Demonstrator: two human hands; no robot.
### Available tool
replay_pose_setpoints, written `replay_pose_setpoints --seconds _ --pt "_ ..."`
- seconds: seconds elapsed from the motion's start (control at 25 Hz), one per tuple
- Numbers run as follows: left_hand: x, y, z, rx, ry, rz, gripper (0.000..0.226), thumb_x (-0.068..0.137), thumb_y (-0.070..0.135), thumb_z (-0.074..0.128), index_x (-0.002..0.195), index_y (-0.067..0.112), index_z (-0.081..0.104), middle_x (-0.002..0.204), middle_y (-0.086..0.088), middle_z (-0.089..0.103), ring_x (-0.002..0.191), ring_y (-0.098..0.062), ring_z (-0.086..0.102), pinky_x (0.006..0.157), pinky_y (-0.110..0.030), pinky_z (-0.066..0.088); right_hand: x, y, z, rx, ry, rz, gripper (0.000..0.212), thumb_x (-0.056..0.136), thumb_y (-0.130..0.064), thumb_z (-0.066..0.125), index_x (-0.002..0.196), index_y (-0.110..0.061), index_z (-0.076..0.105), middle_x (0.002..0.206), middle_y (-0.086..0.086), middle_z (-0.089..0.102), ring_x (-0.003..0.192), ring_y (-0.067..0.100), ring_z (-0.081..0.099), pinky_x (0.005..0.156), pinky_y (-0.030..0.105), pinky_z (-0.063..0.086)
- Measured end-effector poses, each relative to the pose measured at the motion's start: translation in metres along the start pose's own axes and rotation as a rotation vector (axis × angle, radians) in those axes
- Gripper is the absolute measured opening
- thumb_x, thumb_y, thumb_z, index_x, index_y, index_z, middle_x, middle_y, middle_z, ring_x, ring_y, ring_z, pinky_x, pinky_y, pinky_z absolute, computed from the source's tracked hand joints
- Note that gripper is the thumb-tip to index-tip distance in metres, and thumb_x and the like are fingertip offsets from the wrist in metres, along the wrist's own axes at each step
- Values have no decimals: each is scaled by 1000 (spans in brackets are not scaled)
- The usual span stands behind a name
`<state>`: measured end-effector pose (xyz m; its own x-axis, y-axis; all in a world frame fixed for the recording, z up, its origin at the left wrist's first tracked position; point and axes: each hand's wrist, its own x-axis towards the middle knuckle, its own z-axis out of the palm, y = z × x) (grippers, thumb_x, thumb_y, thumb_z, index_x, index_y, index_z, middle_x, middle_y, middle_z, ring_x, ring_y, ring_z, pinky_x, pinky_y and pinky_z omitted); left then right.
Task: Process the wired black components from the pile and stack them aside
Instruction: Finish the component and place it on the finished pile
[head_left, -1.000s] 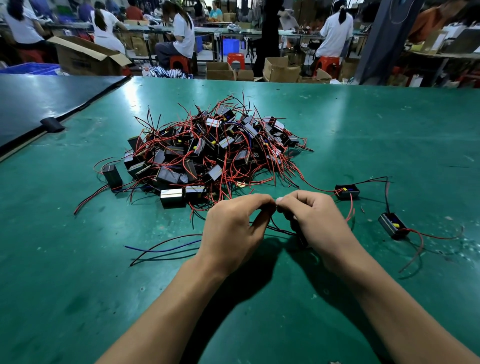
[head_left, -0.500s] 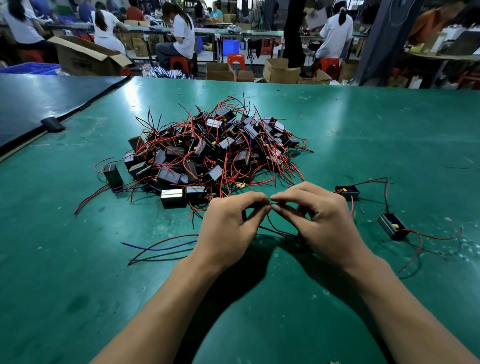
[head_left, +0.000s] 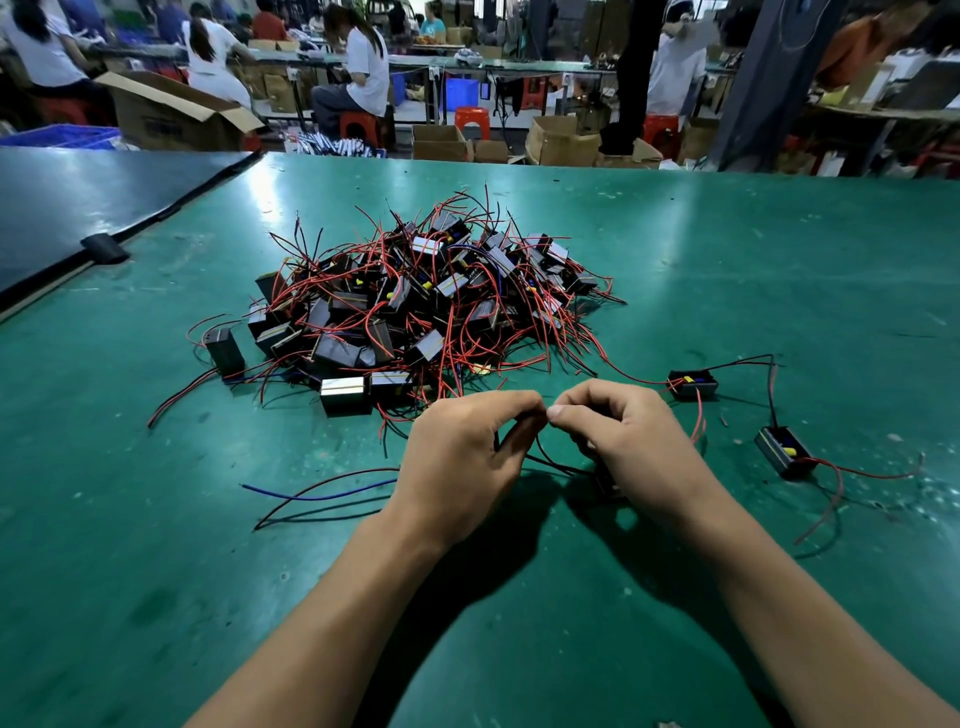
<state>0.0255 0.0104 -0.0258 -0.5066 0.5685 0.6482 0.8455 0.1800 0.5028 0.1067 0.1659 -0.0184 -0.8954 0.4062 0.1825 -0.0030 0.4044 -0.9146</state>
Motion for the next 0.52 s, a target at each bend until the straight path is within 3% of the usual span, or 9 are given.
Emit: replay_pose_setpoints --seconds 0.08,0.16,0.24,0.36,0.44,0.52 --pt "0 -1 1 -42 10 -27 8 89 14 68 94 12 74 77 4 71 60 -16 60 57 -32 49 -1 1 -1 41 -5 1 15 89 -20 73 76 -12 70 57 -10 53 52 4 42 53 18 34" --pt "0 -3 0 -102 31 -89 7 88 12 70 93 11 75 77 3 72 62 -18 63 59 -33 51 -3 0 -2 -69 62 -150 7 86 -21 77 82 -18 73 64 -14 62 54 2 48 56 15 39" --pt "1 -5 0 -133 30 -126 6 87 11 72 92 10 75 77 6 72 63 -4 61 61 -24 50 -4 3 -3 -272 161 -387 11 83 -18 81 92 -20 74 77 -14 67 57 6 54 60 14 43" --pt "1 -5 -2 -153 -16 -153 6 87 10 72 92 10 75 72 13 66 59 8 53 59 -7 36 -1 12 -4 -407 176 -592 12 87 -17 78 99 -16 75 92 -6 69 65 10 60 62 32 53" --pt "1 -5 -2 -156 -35 -152 5 87 10 73 91 10 75 72 13 66 59 11 53 59 -5 35 -1 17 -3 -430 181 -627 10 90 -22 72 98 -17 76 95 -6 70 72 12 63 60 40 54" --pt "1 -5 -2 -170 -46 -153 5 87 11 73 90 11 75 73 10 68 60 9 53 60 -9 38 0 21 -4 -432 185 -647 12 92 -27 69 98 -19 76 95 -7 70 75 14 65 60 41 54"
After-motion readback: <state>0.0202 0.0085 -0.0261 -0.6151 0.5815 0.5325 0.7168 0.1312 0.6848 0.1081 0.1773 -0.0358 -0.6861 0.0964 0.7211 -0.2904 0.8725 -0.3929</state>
